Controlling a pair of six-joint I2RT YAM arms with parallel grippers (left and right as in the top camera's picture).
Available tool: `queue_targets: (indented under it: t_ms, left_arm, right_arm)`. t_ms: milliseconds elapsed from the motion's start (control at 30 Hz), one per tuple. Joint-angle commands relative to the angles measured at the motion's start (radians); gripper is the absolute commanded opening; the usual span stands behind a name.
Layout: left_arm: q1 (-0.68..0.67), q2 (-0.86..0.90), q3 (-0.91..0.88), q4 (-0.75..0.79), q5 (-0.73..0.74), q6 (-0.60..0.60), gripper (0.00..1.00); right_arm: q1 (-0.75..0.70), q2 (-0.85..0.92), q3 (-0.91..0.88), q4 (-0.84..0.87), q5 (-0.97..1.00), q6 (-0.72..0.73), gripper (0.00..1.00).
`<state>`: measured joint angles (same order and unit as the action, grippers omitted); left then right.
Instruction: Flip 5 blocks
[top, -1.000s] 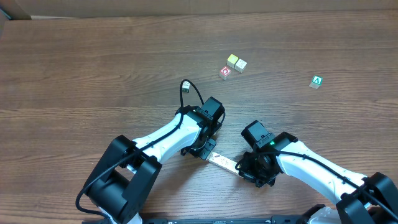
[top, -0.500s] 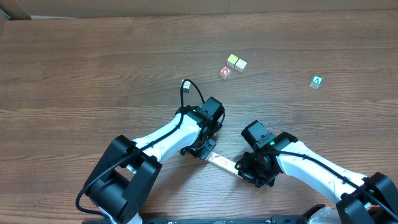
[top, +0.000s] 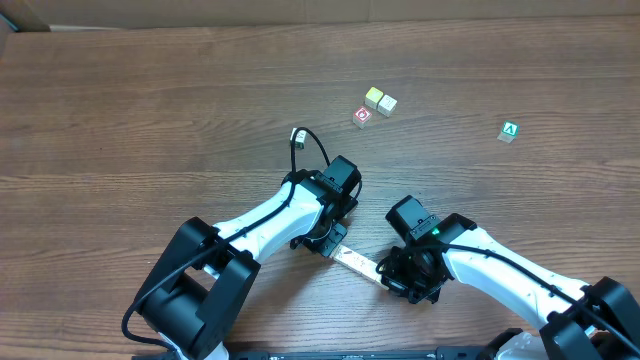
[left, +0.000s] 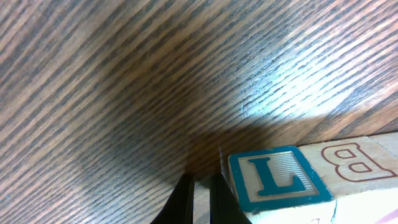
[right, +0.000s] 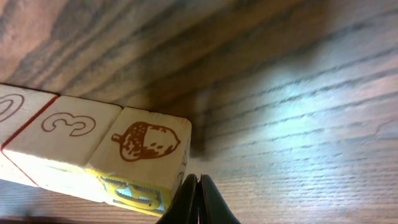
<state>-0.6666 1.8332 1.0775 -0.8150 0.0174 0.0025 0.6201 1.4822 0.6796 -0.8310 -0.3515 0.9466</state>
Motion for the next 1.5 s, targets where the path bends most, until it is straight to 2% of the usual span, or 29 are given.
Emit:
queue_targets:
  t_ms: [0,1467]
  left_arm:
    - [-0.001,0.013,-0.011,0.0,0.002,-0.01,0.04]
    - [-0.001,0.013,-0.011,0.015,0.001,0.047,0.04]
  right_arm:
    - [0.03,0.002,-0.007,0.008,-0.009,0.051,0.05]
    - [0.071,0.002,-0.007,0.018,-0.042,0.154,0.04]
